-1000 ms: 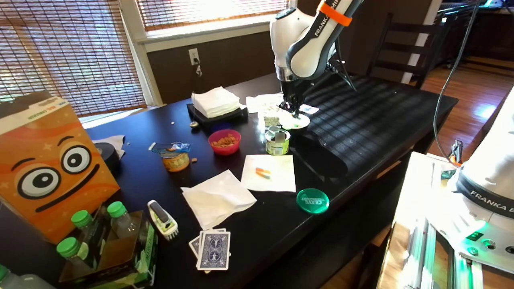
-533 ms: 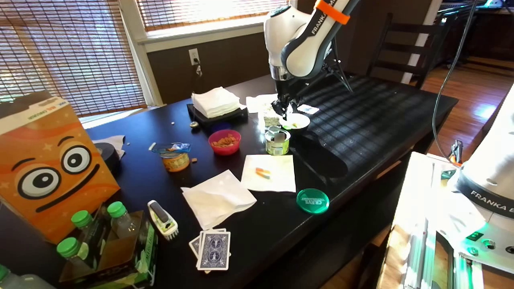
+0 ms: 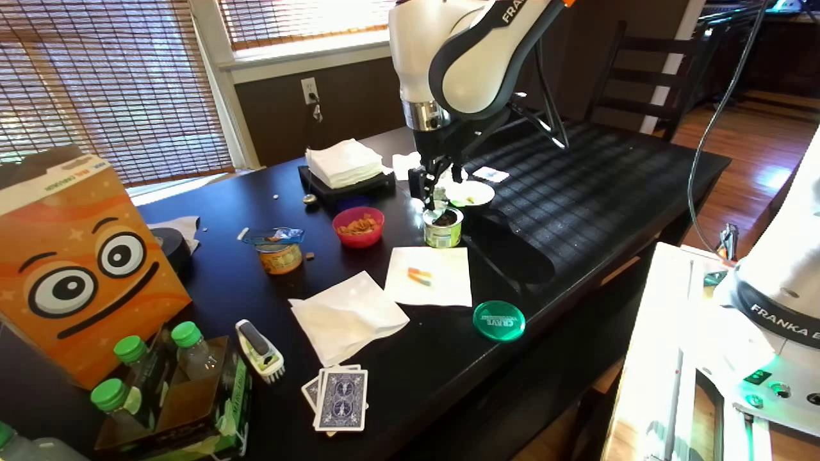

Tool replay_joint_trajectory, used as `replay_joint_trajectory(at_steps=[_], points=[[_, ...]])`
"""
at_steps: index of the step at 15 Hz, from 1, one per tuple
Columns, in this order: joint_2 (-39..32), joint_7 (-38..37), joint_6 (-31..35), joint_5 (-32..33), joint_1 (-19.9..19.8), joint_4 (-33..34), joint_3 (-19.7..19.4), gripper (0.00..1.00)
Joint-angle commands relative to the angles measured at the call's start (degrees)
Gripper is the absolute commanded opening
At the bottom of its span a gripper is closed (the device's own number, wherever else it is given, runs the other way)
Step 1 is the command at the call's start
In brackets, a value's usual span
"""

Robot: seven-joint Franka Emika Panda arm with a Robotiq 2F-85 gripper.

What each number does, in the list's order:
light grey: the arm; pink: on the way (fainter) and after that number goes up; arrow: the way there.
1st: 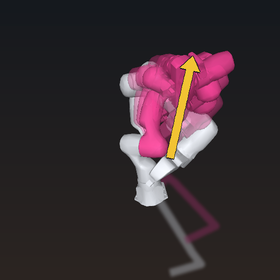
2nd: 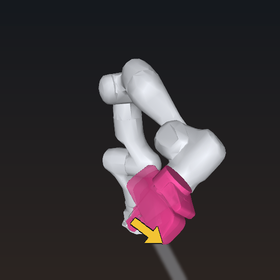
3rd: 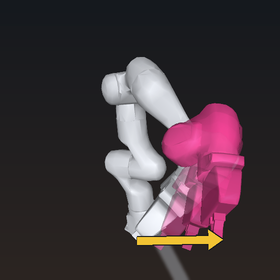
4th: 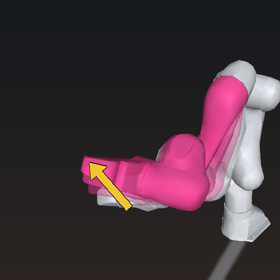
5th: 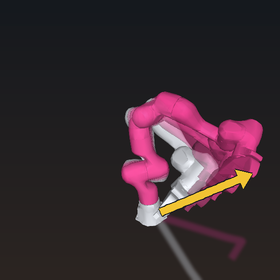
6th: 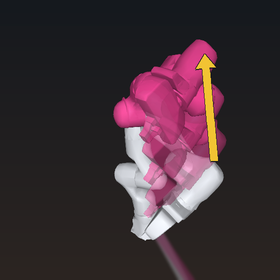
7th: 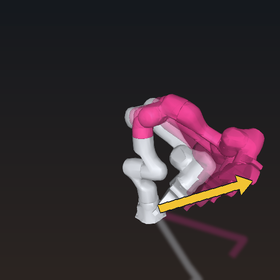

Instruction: Pick up the orange objects from the napkin and place them in the black and white bowl.

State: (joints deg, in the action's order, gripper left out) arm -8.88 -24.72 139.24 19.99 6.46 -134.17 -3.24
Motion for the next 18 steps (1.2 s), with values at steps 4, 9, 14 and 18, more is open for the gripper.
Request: replay_joint_trajectory(at_steps=[4,9,14,18], points=[[-2.40,8.15,1.51,-7.54,0.79,-0.54,6.37,1.00],[-8.62,11.53,6.25,-7.61,0.58,1.02,6.53,1.00],[-13.55,16.91,8.16,-10.81,0.12,2.60,7.30,1.00],[-15.65,19.21,7.72,-12.29,0.05,4.12,7.33,0.89]])
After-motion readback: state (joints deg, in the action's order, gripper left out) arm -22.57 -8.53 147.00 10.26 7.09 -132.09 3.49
